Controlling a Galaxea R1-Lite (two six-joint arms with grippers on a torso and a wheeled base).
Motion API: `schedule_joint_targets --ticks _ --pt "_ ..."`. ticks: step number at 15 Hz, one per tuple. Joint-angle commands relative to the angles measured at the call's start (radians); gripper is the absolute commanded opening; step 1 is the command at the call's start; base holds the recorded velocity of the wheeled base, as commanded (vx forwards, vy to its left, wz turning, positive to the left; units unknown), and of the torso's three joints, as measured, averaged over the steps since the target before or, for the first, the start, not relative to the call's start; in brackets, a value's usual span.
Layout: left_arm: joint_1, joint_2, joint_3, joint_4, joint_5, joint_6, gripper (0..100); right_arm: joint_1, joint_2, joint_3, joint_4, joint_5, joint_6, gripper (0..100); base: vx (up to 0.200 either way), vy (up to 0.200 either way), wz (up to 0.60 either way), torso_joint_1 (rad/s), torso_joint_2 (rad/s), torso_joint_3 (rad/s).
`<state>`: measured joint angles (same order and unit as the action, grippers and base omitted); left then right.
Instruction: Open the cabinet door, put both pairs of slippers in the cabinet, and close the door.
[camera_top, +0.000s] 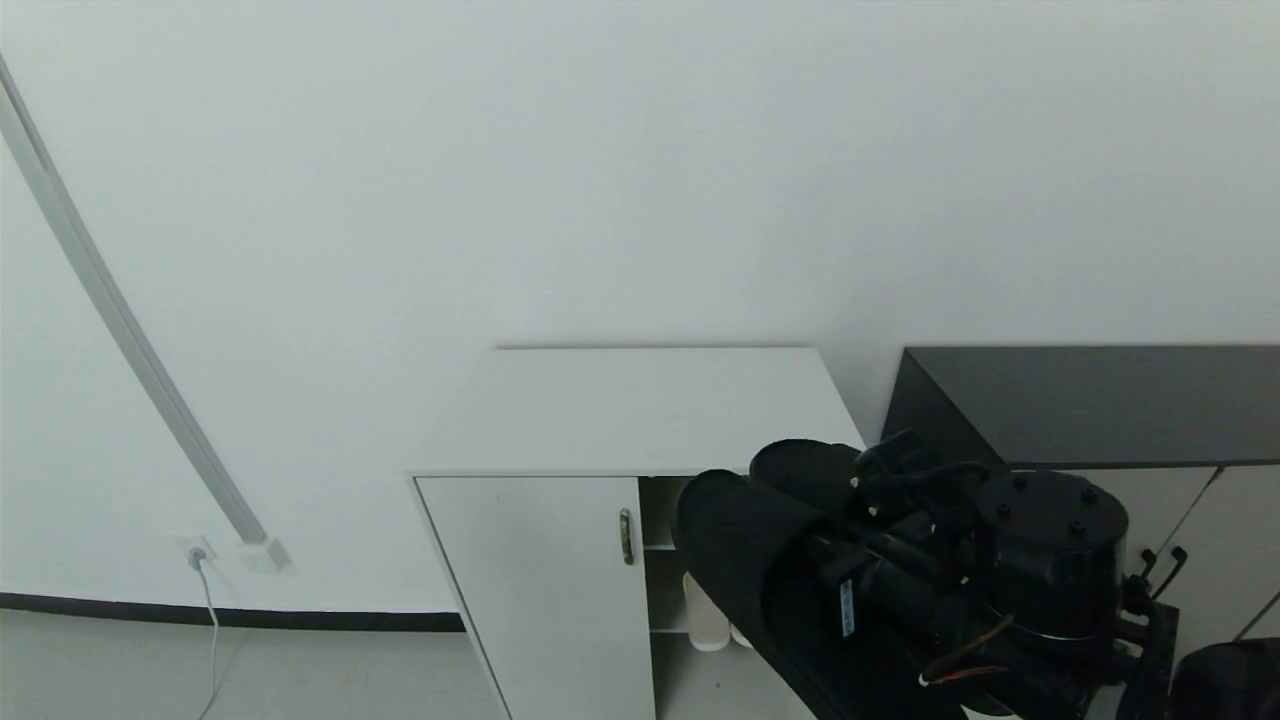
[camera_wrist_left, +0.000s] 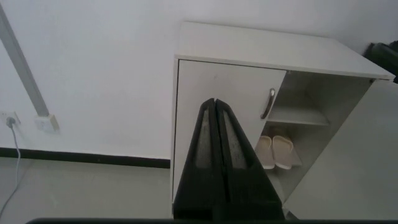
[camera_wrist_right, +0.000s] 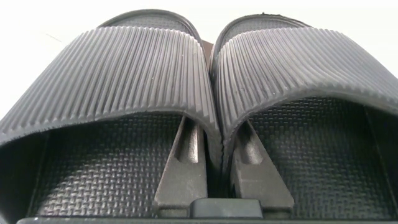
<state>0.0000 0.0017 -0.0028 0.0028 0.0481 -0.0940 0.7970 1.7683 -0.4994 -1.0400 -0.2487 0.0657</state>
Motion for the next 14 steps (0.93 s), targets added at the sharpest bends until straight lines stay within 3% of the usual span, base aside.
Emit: schedule_joint_targets --ticks 1,11,14 --pt "0.002 0.0 0.0 0.0 -0.001 -0.001 0 -0.002 0.002 0.001 0.0 -0.001 0.0 0 0.0 0.0 0.0 0.0 0.0 0.0" --pt "0.002 0.001 0.0 0.0 0.001 -0.001 0 -0.001 0.0 0.008 -0.002 0.0 0.0 0 0.0 0.0 0.0 0.0 0.0 0.0" --pt "0.002 0.001 0.0 0.0 0.001 -0.003 0 0.001 0.0 0.018 -0.026 0.0 -0.001 0 0.0 0.0 0.0 -0.139 0.31 0.167"
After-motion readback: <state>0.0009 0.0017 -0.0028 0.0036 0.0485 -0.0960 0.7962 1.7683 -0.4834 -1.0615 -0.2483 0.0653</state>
